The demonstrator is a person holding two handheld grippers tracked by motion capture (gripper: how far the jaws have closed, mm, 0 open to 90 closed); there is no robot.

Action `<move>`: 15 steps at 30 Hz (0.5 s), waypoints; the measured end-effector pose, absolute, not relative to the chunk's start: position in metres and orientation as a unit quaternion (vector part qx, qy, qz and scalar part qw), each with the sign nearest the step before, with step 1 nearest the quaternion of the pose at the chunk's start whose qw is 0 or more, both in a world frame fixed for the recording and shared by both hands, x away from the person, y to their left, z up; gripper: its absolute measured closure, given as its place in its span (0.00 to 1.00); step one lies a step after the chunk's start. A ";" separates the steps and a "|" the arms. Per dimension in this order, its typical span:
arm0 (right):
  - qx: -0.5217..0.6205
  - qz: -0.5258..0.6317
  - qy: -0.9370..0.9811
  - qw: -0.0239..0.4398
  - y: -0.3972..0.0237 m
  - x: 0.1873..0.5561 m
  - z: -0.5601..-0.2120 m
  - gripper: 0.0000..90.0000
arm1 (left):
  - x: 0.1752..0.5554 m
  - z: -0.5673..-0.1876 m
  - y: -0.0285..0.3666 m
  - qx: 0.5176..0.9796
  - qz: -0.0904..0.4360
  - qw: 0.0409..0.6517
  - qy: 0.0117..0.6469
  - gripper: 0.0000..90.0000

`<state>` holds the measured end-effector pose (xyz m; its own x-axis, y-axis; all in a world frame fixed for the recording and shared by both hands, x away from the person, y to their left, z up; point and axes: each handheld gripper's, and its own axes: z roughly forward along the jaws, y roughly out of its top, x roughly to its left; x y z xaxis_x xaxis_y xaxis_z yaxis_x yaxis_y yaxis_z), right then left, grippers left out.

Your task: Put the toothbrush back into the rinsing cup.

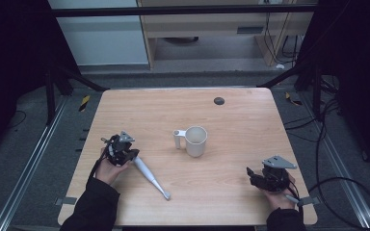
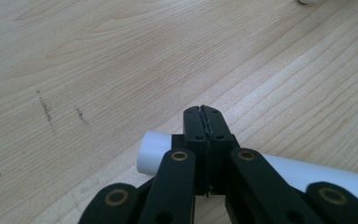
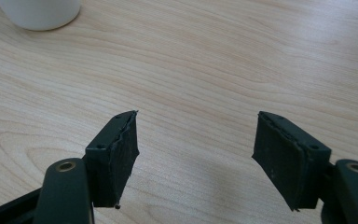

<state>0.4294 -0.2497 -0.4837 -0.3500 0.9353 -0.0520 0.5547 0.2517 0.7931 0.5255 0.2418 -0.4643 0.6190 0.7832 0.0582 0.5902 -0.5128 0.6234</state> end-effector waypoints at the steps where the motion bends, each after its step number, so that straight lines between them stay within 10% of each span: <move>1: 0.502 0.351 0.743 0.271 -0.250 0.429 -0.484 0.34 | 0.525 -0.465 0.242 0.853 0.166 0.285 0.404 0.99; 15: 0.500 0.349 0.744 0.274 -0.252 0.429 -0.484 0.34 | 0.521 -0.468 0.244 0.859 0.162 0.273 0.402 0.99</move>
<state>0.4287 -0.2516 -0.4836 -0.3494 0.9351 -0.0591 0.5519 0.2564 0.7935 0.5210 0.2440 -0.4677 0.6248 0.7786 0.0581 0.6021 -0.5279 0.5989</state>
